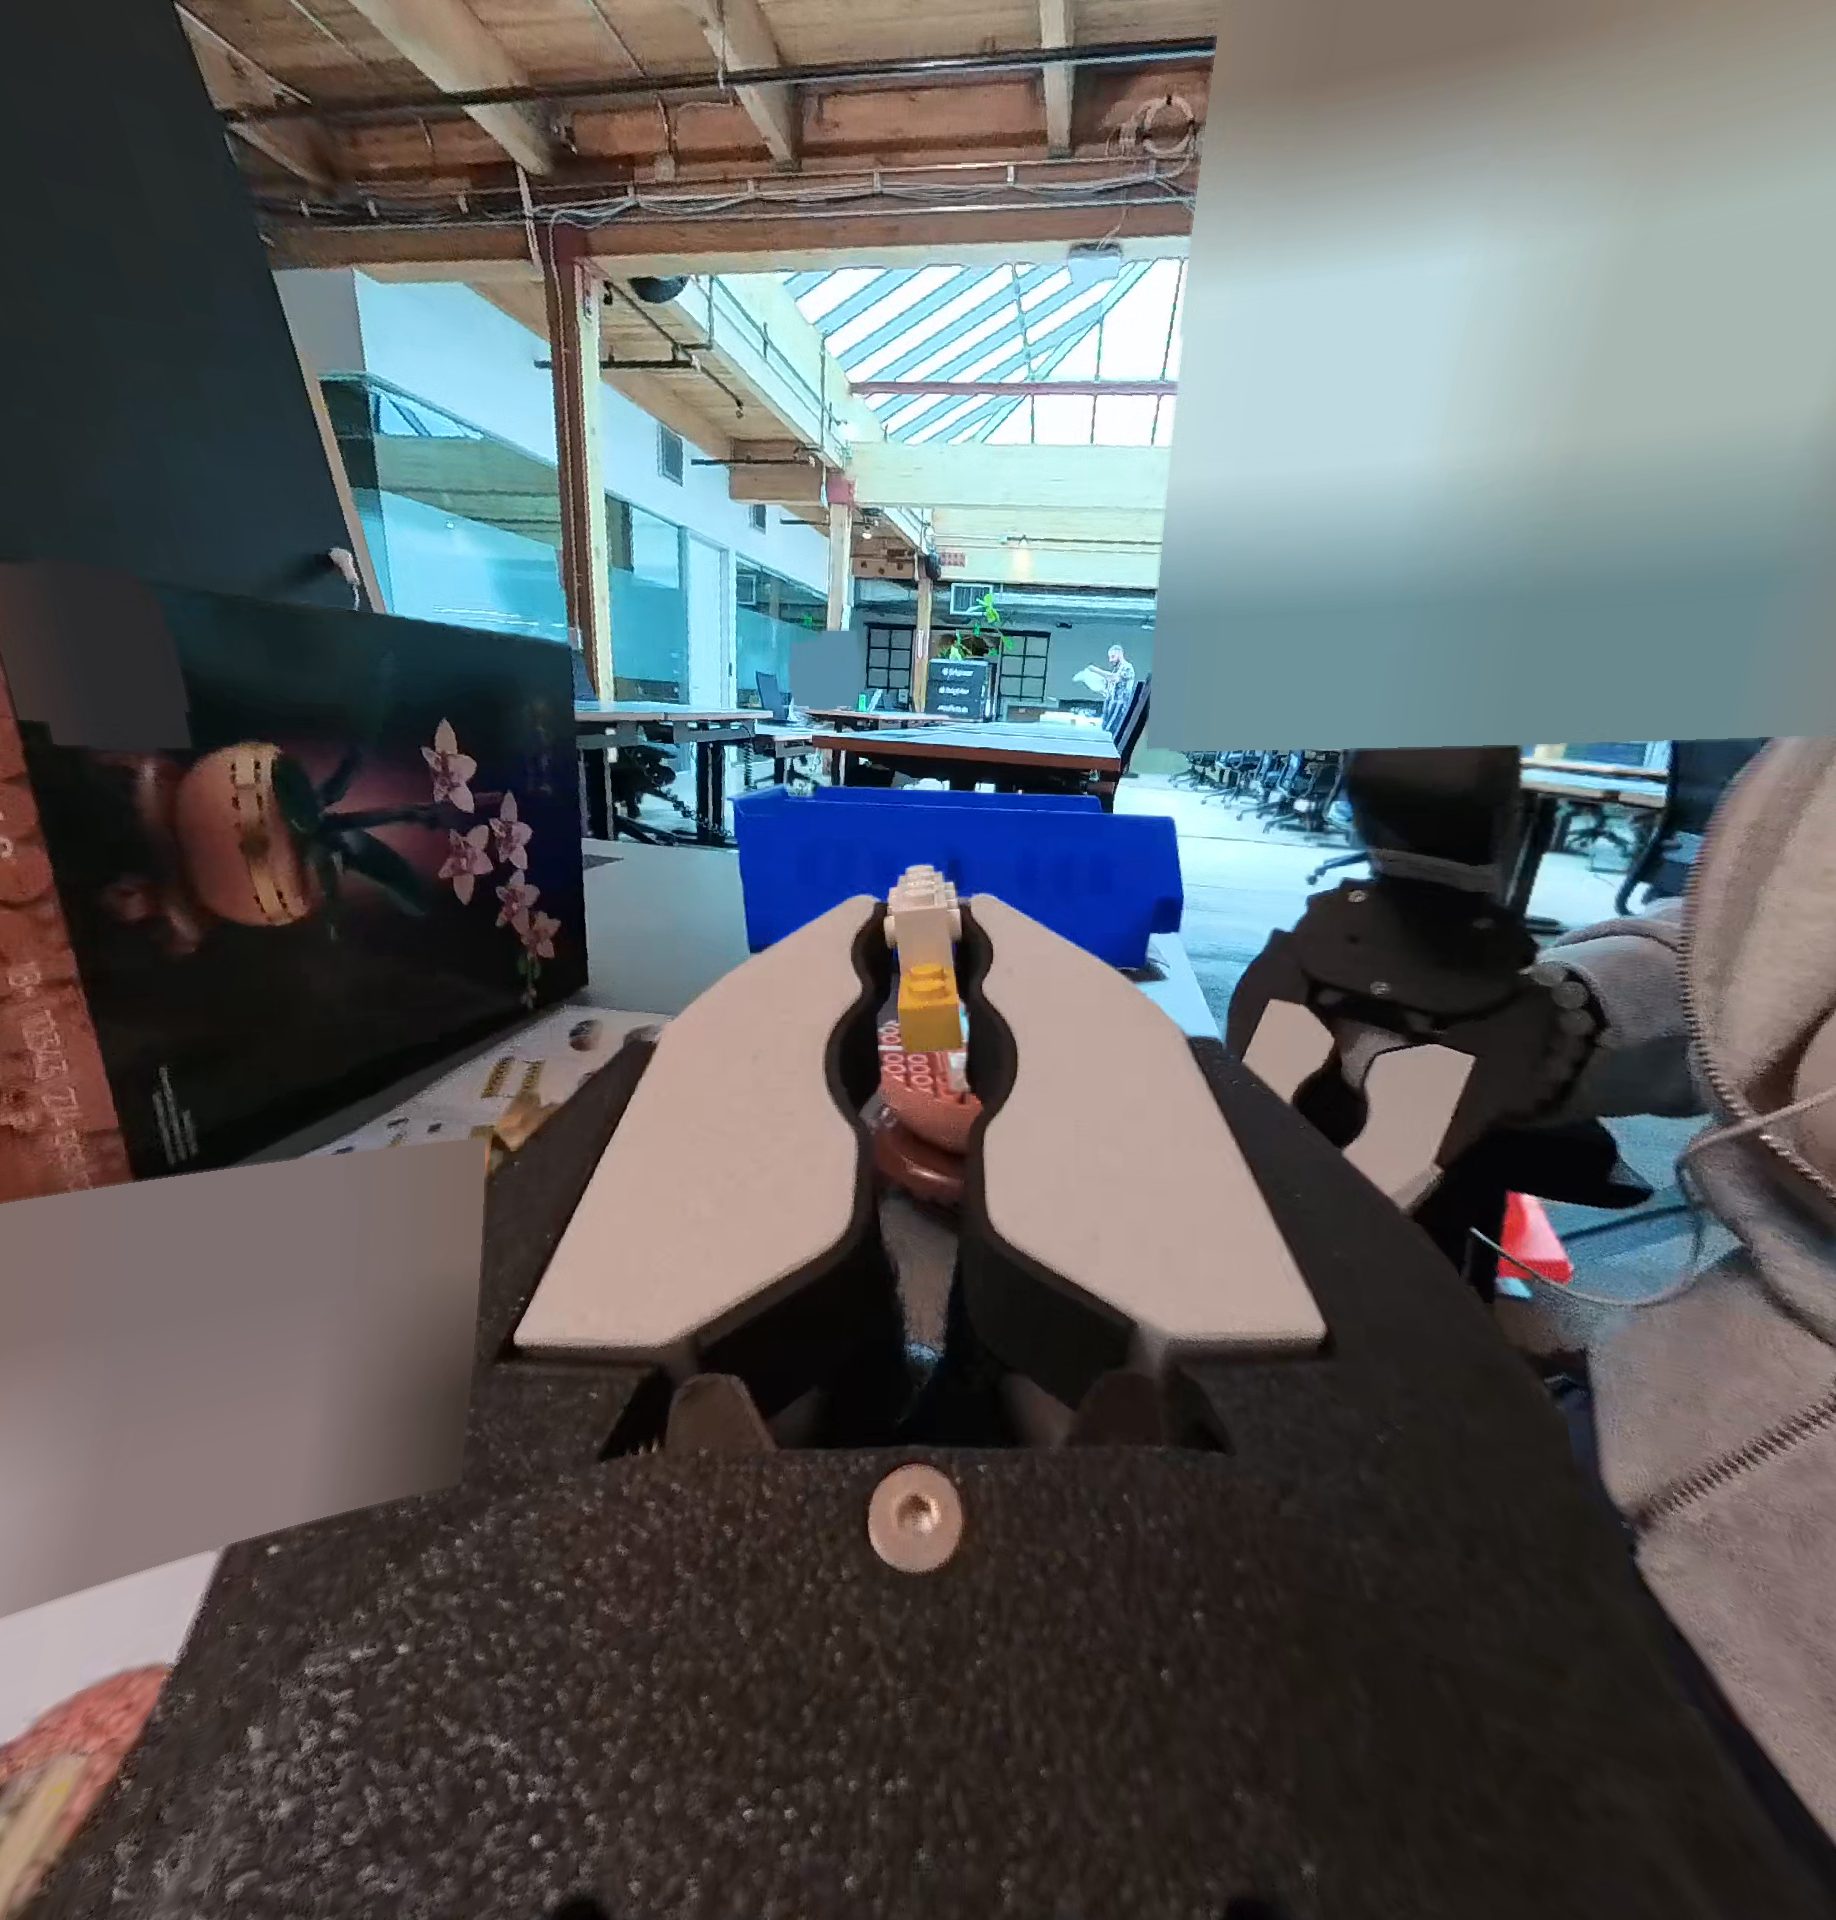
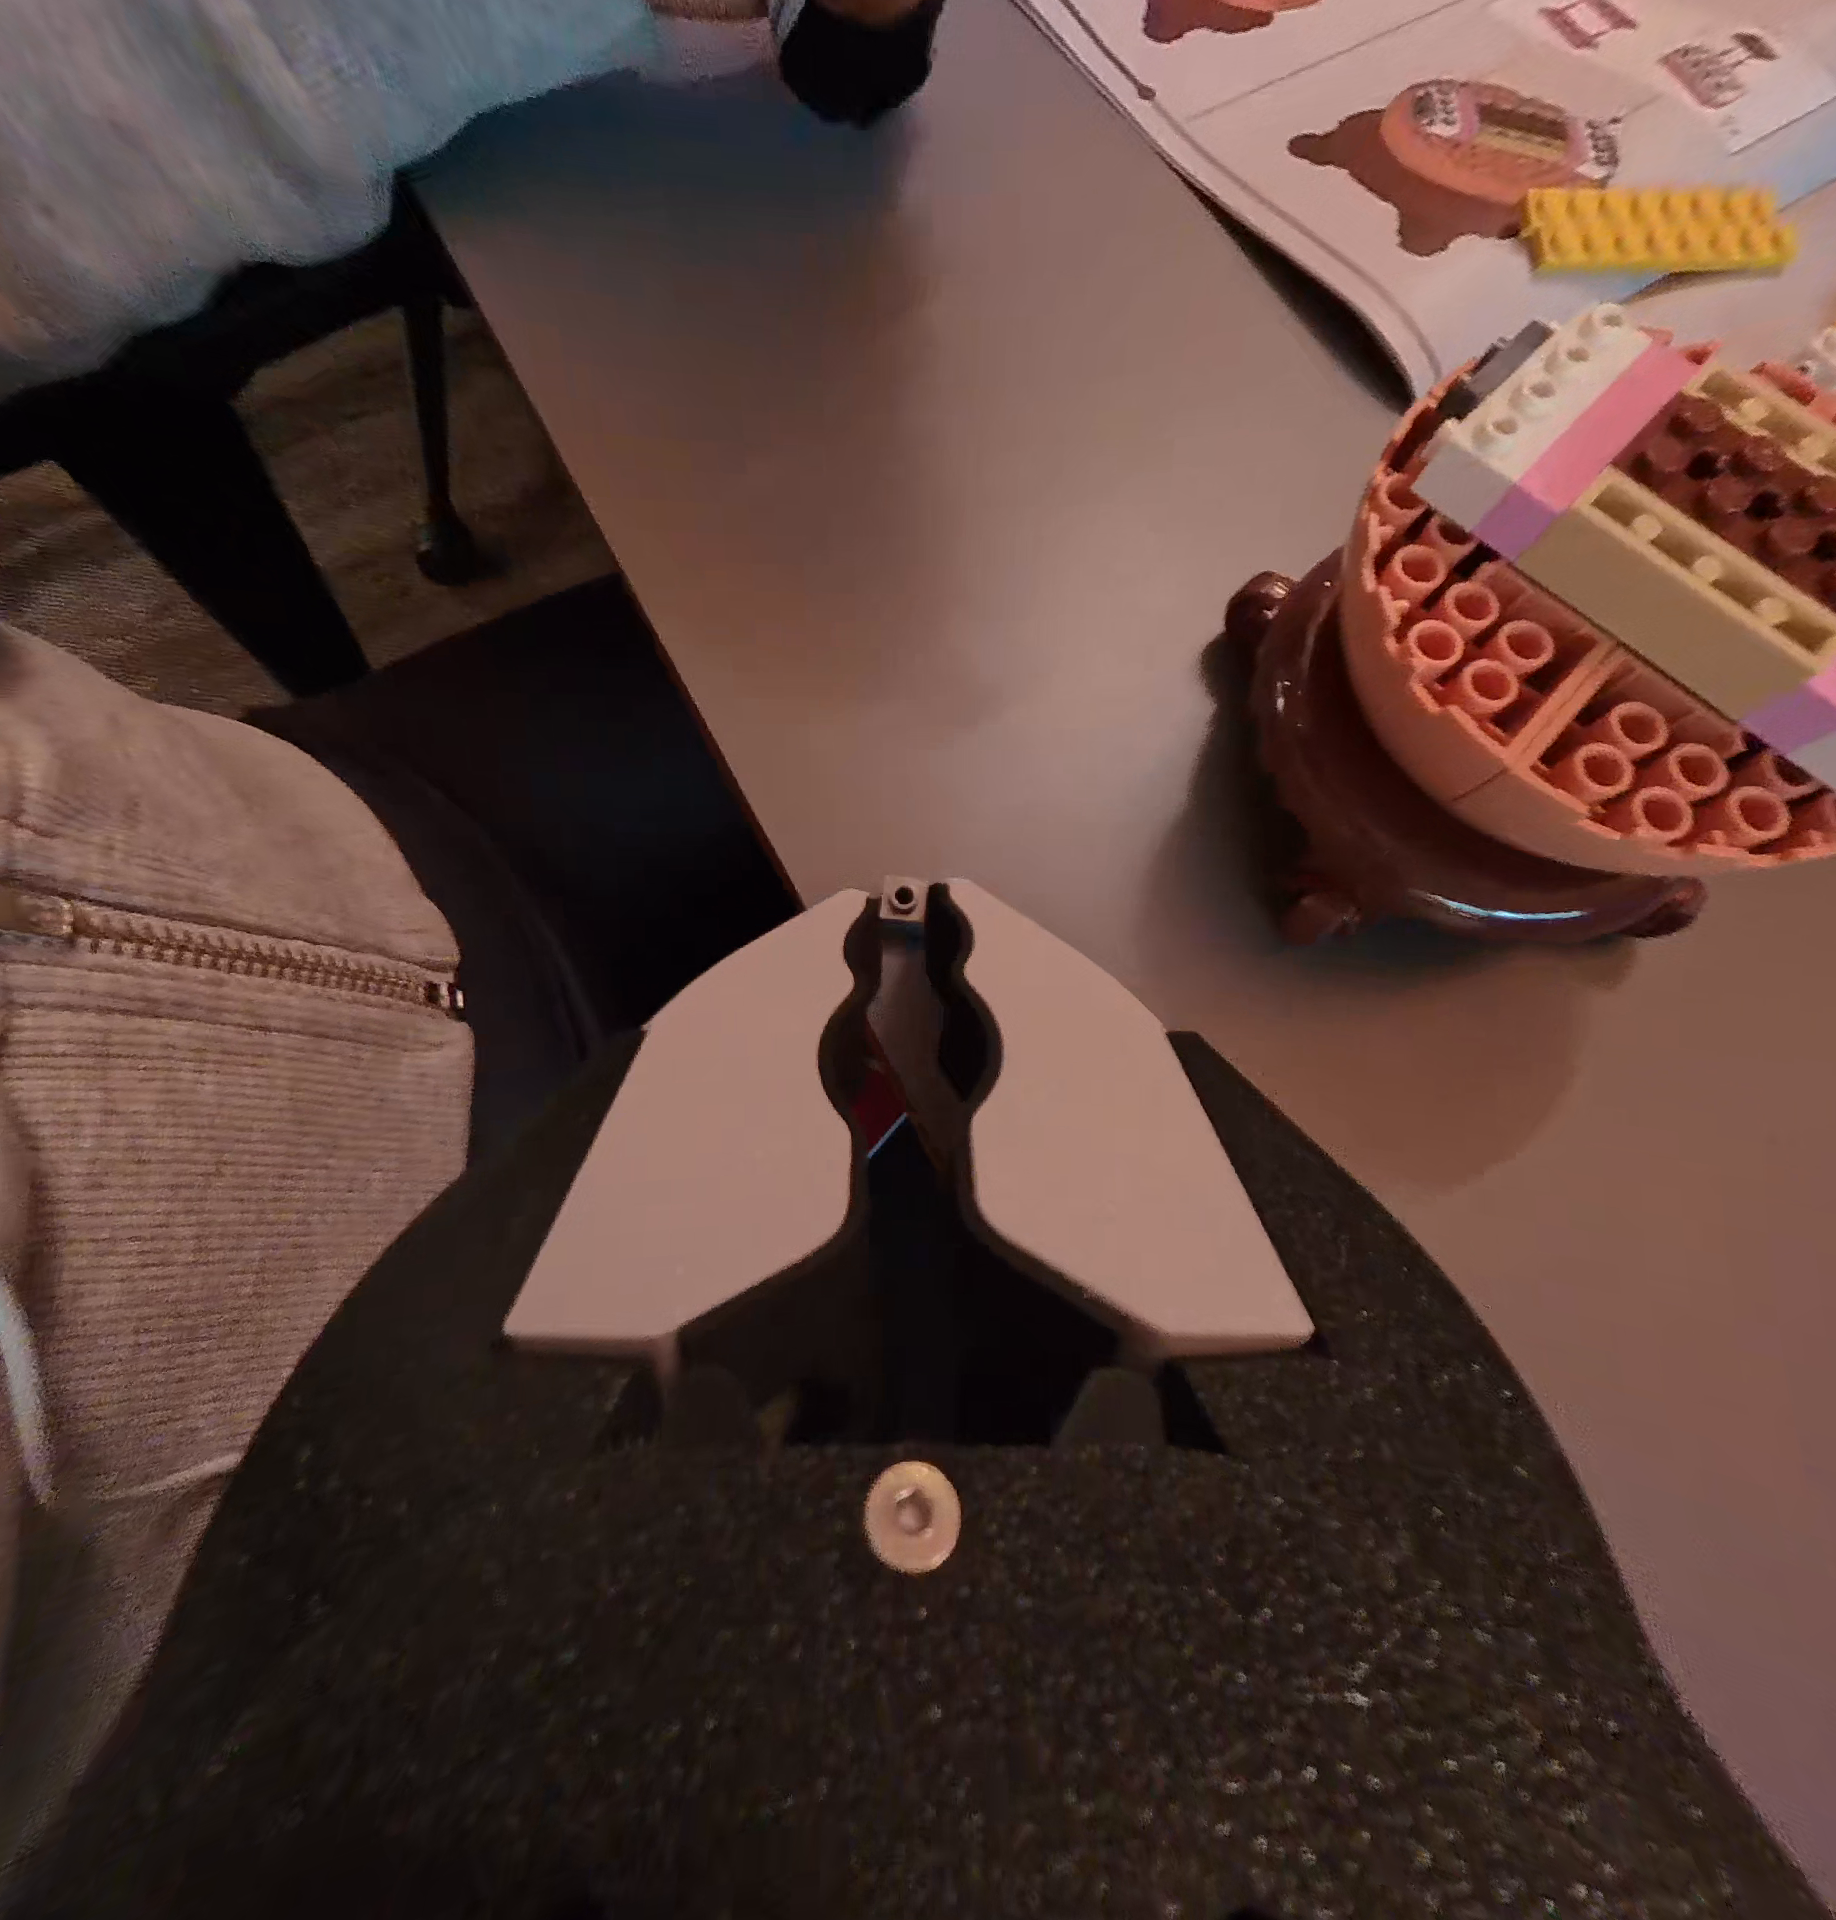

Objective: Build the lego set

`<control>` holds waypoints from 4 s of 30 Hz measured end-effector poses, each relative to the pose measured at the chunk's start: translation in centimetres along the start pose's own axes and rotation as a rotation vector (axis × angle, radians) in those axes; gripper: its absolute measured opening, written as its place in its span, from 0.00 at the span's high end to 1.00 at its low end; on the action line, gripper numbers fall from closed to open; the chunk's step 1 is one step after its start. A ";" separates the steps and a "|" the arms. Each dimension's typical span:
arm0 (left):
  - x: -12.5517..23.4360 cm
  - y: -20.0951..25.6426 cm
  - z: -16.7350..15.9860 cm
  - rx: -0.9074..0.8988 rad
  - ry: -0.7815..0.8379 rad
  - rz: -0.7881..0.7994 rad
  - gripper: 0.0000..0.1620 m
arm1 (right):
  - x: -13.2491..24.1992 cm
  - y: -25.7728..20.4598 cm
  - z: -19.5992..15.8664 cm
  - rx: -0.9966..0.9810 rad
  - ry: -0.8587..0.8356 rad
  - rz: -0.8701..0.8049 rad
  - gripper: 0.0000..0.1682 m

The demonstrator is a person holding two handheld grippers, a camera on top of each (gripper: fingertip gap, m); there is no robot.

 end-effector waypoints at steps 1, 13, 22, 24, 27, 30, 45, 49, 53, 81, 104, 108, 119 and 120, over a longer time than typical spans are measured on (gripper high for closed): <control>0.0 0.1 0.0 0.009 0.005 -0.013 0.93 | -0.1 0.0 0.0 0.004 0.004 0.010 0.96; -1.1 1.5 0.2 0.193 0.145 -0.280 0.94 | 5.9 4.3 13.9 0.131 0.398 0.217 0.96; -0.7 1.7 0.2 0.060 0.016 -0.266 0.93 | 3.1 5.1 16.1 0.234 0.086 0.302 0.96; -0.8 1.8 0.1 0.058 0.012 -0.266 0.93 | 3.0 5.1 16.2 0.239 0.074 0.307 0.96; -0.9 1.7 0.1 0.066 0.017 -0.263 0.93 | 3.1 5.1 16.3 0.246 0.057 0.311 0.96; -0.9 1.8 0.1 0.077 0.026 -0.265 0.94 | 3.2 5.0 16.5 0.266 0.040 0.300 0.96; -0.9 2.3 0.5 0.043 0.051 -0.288 0.94 | 3.5 4.7 17.4 0.258 -0.056 0.380 0.96; -0.9 2.5 0.6 0.036 0.044 -0.294 0.94 | 3.5 4.6 17.5 0.262 -0.076 0.389 0.96; -0.9 2.4 0.6 0.039 0.041 -0.289 0.94 | 3.5 4.6 17.6 0.263 -0.093 0.382 0.96; -0.6 2.1 1.0 0.097 0.110 -0.280 0.94 | 3.8 4.5 18.5 0.334 -0.051 0.344 0.87; -0.4 1.8 2.7 0.326 0.221 -0.268 0.94 | 3.6 3.1 15.6 1.189 0.609 -0.417 0.82; -0.5 1.9 2.7 0.329 0.216 -0.283 0.94 | 3.5 3.1 15.6 1.210 0.601 -0.416 0.89; -0.8 2.0 2.7 0.366 0.182 -0.301 0.94 | 3.9 3.7 15.6 1.158 0.580 -0.294 0.91; -0.8 2.1 2.7 0.375 0.182 -0.302 0.94 | 3.9 3.8 15.6 1.151 0.574 -0.284 0.92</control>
Point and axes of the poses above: each gripper's, where its closed fingertips meet, x back along the fingers, z out of its top, y = z × x across the jaws, the point moved 9 cm from there along x, back along the fingers, and after that the axes turned 7 degrees about -y, right-handed, at the moved point
